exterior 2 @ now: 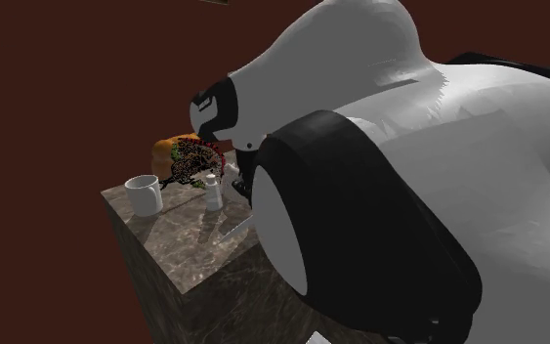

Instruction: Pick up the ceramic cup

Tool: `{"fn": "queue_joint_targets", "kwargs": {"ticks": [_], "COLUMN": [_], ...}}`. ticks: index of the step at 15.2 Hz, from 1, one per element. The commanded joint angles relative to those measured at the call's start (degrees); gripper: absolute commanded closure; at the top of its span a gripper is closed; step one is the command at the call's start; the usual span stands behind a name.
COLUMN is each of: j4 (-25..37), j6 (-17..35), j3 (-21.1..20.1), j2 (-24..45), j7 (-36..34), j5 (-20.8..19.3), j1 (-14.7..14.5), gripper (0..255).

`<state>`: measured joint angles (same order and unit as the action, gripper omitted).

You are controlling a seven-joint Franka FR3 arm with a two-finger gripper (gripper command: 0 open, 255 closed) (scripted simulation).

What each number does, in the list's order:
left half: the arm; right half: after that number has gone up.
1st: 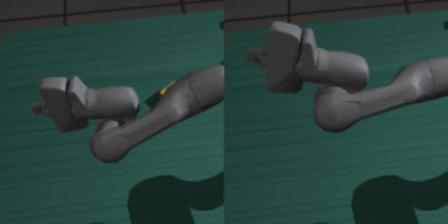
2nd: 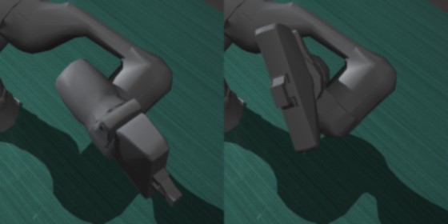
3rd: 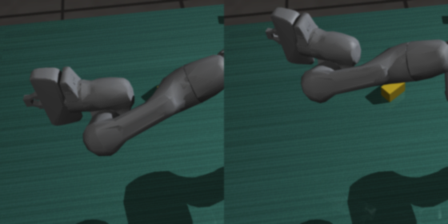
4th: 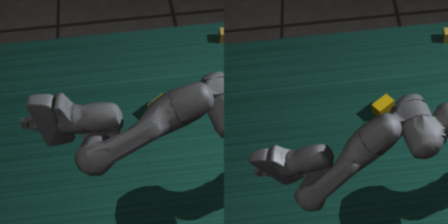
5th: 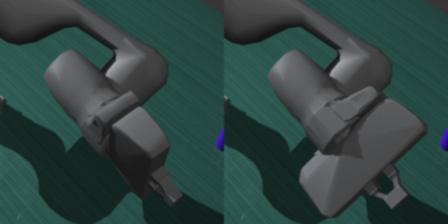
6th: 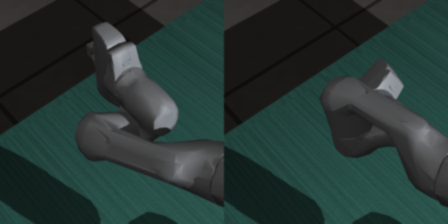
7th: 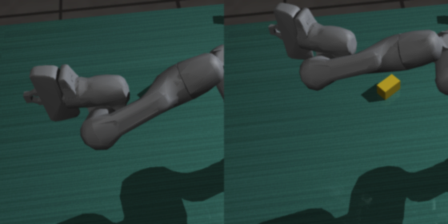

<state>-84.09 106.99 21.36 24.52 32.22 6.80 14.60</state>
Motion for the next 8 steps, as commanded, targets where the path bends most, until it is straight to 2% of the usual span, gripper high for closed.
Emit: {"fn": "queue_joint_targets", "kwargs": {"ticks": [1, 4, 8], "j4": [-0.02, -0.02, 2.62], "j6": [0.01, -0.02, -2.94], "j3": [0.01, 0.01, 0.12], "j2": [0.01, -0.02, -0.34], "j7": [0.00, -0.03, -0.11], "j5": [-0.01, -0.02, -0.18], "j1": [0.01, -0.02, 0.13], "gripper": [255, 255, 255]}}
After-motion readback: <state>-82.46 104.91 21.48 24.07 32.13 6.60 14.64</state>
